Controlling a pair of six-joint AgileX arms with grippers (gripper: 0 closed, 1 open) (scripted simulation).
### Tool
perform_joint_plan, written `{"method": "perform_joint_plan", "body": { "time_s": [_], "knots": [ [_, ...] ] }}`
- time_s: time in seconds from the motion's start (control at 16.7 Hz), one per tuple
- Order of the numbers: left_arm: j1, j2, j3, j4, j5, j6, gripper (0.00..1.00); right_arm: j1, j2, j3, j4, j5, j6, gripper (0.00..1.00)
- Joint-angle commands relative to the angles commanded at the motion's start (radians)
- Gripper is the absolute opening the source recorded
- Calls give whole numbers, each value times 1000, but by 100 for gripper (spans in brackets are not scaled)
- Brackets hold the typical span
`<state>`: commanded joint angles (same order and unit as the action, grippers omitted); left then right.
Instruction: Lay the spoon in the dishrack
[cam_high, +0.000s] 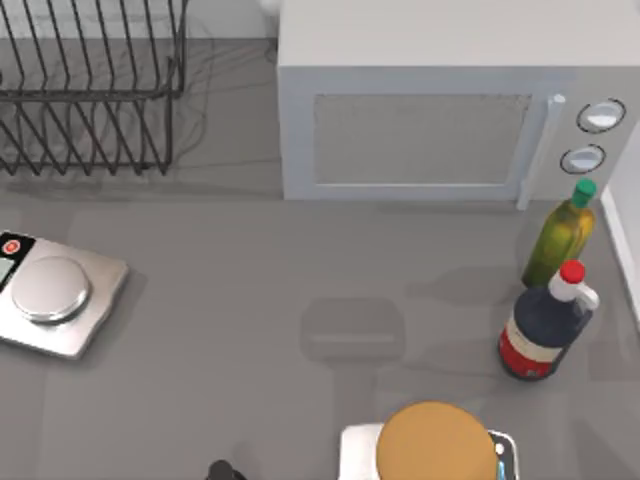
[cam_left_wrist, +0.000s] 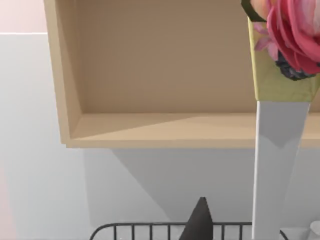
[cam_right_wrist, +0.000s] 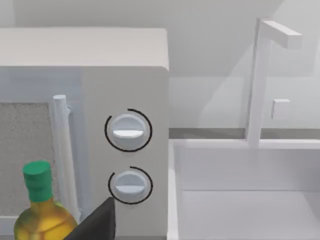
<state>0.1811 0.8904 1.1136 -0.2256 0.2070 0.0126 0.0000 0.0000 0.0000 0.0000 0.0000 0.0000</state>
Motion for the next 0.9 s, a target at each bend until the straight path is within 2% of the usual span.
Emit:
{"method": "perform_joint_plan", "body": {
  "time_s": [0.24,0.42,0.6,0.9],
  "knots": [
    [-4,4,4,0,-1,3,0,0,0,0,0,0,0,100],
    [-14,69,2,66,-3,3,0,0,0,0,0,0,0,100],
    [-29,217,-12,223,-15,2,0,0,0,0,0,0,0,100],
    [-63,536,-76,618,-52,6,0,0,0,0,0,0,0,100]
  ]
}}
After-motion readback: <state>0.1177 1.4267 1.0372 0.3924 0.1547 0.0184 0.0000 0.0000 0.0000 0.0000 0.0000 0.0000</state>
